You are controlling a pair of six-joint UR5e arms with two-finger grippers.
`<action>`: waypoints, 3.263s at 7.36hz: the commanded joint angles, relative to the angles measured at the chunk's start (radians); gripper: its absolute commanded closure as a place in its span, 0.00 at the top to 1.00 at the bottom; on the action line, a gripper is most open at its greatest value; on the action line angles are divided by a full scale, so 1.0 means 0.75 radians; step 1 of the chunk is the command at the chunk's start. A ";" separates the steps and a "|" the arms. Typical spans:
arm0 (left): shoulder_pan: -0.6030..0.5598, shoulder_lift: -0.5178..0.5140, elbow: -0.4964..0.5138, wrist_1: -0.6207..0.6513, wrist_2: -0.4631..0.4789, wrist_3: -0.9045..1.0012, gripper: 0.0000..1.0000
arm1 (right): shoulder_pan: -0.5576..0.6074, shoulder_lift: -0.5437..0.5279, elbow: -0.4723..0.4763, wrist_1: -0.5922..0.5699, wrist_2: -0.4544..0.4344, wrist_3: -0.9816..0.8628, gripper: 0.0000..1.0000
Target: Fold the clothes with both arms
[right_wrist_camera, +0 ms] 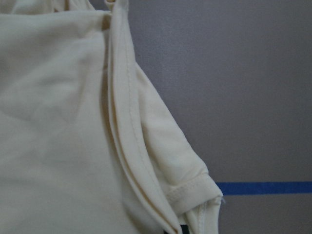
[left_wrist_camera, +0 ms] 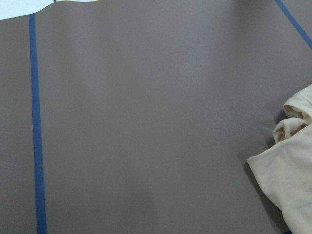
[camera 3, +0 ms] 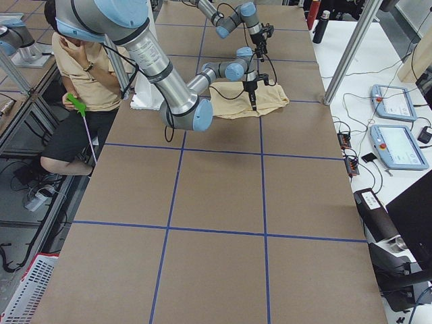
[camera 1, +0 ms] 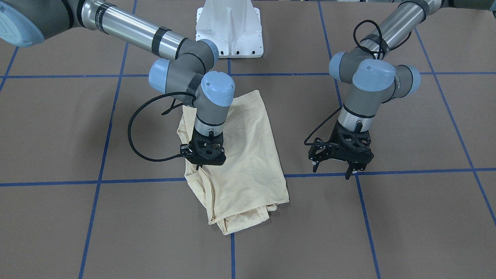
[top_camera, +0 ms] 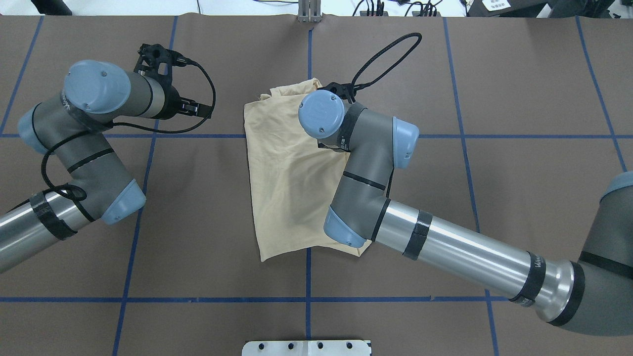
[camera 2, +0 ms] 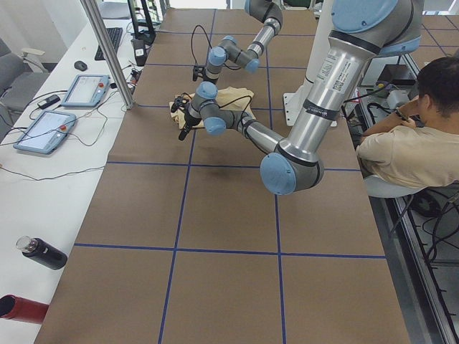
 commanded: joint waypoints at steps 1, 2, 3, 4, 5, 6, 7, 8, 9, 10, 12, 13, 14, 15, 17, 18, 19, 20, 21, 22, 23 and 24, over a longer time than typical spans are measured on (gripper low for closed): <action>0.000 -0.001 0.000 0.000 0.000 0.004 1.00 | 0.006 -0.104 0.063 0.007 -0.030 -0.004 0.99; 0.000 -0.001 0.000 0.000 0.000 0.004 1.00 | 0.012 -0.151 0.128 -0.001 -0.039 -0.010 1.00; 0.000 -0.001 0.000 0.000 0.000 0.002 1.00 | 0.019 -0.152 0.135 -0.001 -0.035 -0.010 1.00; 0.000 -0.001 0.000 0.000 0.000 0.002 1.00 | 0.031 -0.146 0.137 0.009 -0.027 -0.010 1.00; 0.000 -0.001 -0.006 0.000 0.000 0.002 1.00 | 0.053 -0.148 0.149 0.011 -0.018 -0.012 1.00; 0.000 -0.001 -0.012 0.000 -0.002 -0.002 1.00 | 0.090 -0.156 0.184 0.003 0.016 -0.026 1.00; 0.000 -0.001 -0.014 0.000 -0.002 -0.010 1.00 | 0.145 -0.176 0.239 -0.005 0.083 -0.057 1.00; 0.000 -0.001 -0.014 0.000 -0.002 -0.014 1.00 | 0.174 -0.217 0.308 0.001 0.118 -0.096 1.00; 0.000 -0.005 -0.016 0.000 -0.008 -0.016 1.00 | 0.184 -0.298 0.429 0.011 0.125 -0.139 1.00; 0.004 -0.007 -0.020 0.000 -0.010 -0.047 1.00 | 0.188 -0.402 0.596 0.009 0.157 -0.145 1.00; 0.100 -0.007 -0.128 0.016 -0.061 -0.281 1.00 | 0.190 -0.633 0.895 0.013 0.211 -0.143 1.00; 0.193 -0.007 -0.195 0.029 -0.055 -0.452 1.00 | 0.188 -0.719 0.993 0.015 0.209 -0.127 1.00; 0.293 -0.013 -0.251 0.095 -0.037 -0.596 1.00 | 0.186 -0.753 1.035 0.035 0.211 -0.113 1.00; 0.418 -0.019 -0.300 0.149 0.062 -0.737 1.00 | 0.142 -0.795 1.025 0.161 0.209 -0.058 1.00; 0.603 -0.021 -0.325 0.241 0.186 -0.919 1.00 | 0.094 -0.938 1.029 0.401 0.205 0.022 1.00; 0.636 -0.019 -0.325 0.268 0.192 -0.932 0.99 | 0.088 -0.941 1.027 0.404 0.197 0.025 1.00; 0.638 -0.023 -0.325 0.270 0.192 -0.934 0.85 | 0.084 -0.939 1.029 0.406 0.194 0.025 1.00; 0.640 -0.023 -0.323 0.270 0.190 -0.934 0.74 | 0.080 -0.937 1.023 0.404 0.192 0.025 1.00; 0.644 -0.023 -0.321 0.270 0.188 -0.932 0.66 | 0.080 -0.937 1.025 0.404 0.192 0.025 1.00; 0.644 -0.025 -0.321 0.270 0.188 -0.932 0.63 | 0.080 -0.937 1.025 0.404 0.190 0.025 1.00; 0.644 -0.023 -0.321 0.270 0.188 -0.932 0.63 | 0.080 -0.937 1.025 0.404 0.184 0.025 1.00; 0.646 -0.023 -0.321 0.270 0.188 -0.932 0.63 | 0.080 -0.939 1.023 0.404 0.184 0.025 1.00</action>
